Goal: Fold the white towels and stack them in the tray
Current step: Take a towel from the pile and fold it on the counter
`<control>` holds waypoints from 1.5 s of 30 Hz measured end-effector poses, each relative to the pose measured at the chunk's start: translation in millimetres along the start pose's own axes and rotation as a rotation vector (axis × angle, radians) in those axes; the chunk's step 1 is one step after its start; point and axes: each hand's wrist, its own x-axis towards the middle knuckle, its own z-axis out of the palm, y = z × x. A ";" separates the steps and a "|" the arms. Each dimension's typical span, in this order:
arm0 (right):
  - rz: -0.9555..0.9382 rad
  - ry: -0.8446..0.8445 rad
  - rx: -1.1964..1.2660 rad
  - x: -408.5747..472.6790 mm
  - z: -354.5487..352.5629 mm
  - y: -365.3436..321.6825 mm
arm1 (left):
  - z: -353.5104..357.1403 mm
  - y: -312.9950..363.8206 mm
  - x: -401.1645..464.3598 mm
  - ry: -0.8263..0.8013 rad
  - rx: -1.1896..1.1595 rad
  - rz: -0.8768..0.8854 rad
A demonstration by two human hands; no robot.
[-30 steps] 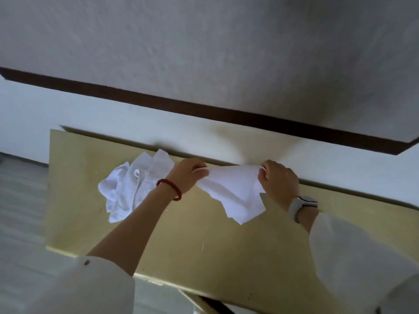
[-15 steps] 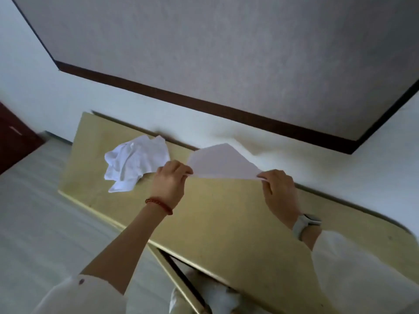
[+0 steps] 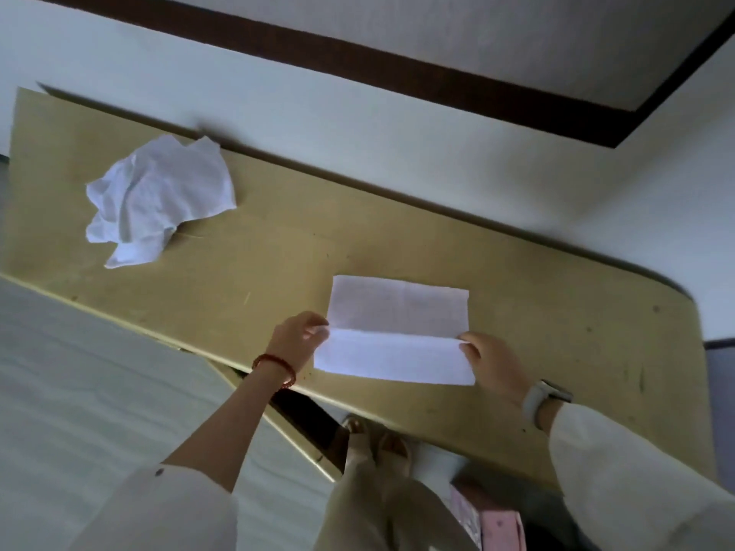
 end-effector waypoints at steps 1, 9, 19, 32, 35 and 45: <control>0.019 0.049 0.049 5.8 -3.6 -2.7 | -0.7 4.5 10.0 0.039 -0.049 -0.023; 0.301 0.319 0.337 62.7 -22.8 -19.6 | 12.7 32.6 82.4 0.134 -0.168 -0.065; 0.409 0.365 0.315 86.8 -9.0 -12.6 | 22.9 24.2 107.9 0.119 -0.044 -0.118; 0.385 0.386 0.331 89.4 -4.1 -11.0 | 13.3 24.2 107.4 0.062 -0.174 -0.166; 0.391 0.399 0.324 91.5 -3.1 -10.3 | 15.7 24.3 107.1 0.083 -0.094 -0.132; 0.346 0.551 0.264 89.3 12.2 -7.1 | 27.7 24.1 104.2 0.222 -0.106 -0.121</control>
